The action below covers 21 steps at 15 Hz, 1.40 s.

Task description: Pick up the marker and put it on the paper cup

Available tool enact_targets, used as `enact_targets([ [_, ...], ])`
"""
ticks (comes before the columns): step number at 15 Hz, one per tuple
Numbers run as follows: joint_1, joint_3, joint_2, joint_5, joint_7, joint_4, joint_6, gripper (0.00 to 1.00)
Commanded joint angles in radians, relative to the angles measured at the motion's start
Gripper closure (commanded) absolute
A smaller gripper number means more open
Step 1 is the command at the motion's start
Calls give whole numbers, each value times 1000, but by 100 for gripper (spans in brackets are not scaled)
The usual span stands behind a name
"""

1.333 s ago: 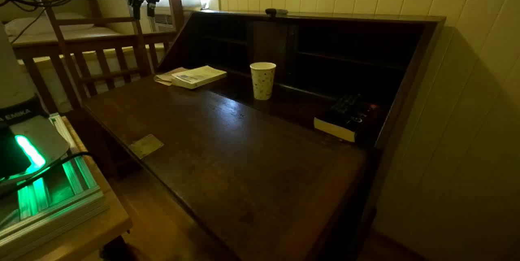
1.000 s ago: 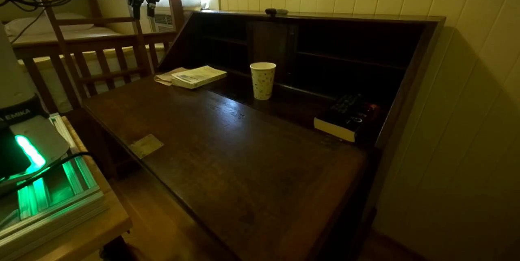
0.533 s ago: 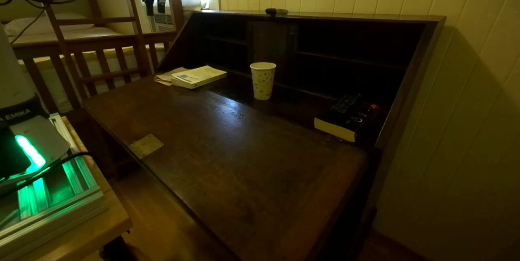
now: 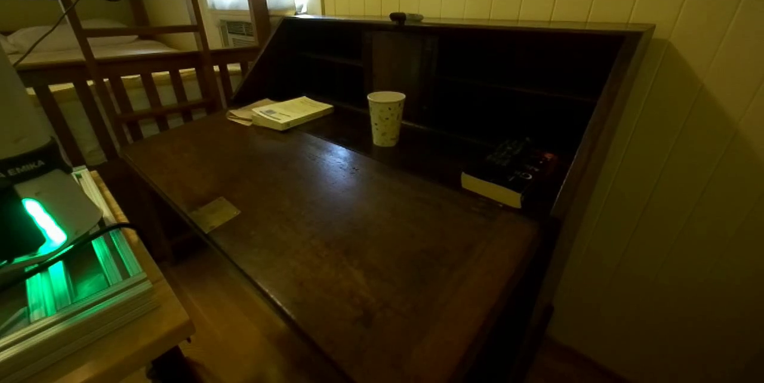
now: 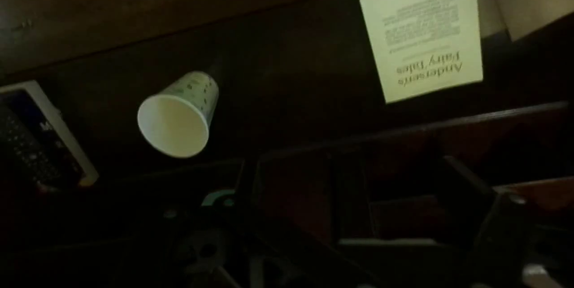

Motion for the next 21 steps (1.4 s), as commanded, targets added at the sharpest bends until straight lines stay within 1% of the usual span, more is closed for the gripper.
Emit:
enact_targets([
  [1, -31, -2, -10, -78, 53, -36, 218, 0],
  [3, -58, -6, 9, -84, 124, -41, 332, 0],
  [4, -78, -2, 24, -86, 183, -28, 330, 0],
  [5, -53, -4, 7, -52, 89, -26, 281, 0],
  [7, -71, -7, 19, -54, 129, -25, 305, 0],
  [12, -73, -7, 24, -54, 145, -24, 310, 0],
  [13, -70, -2, 6, -82, 119, -41, 328, 0],
  [14, -82, 2, 10, -116, 136, -40, 365, 0],
  [18, -82, -44, 55, -55, 49, -6, 491, 0],
  [21, -53, -90, 86, 56, -81, 0, 564, 0],
])
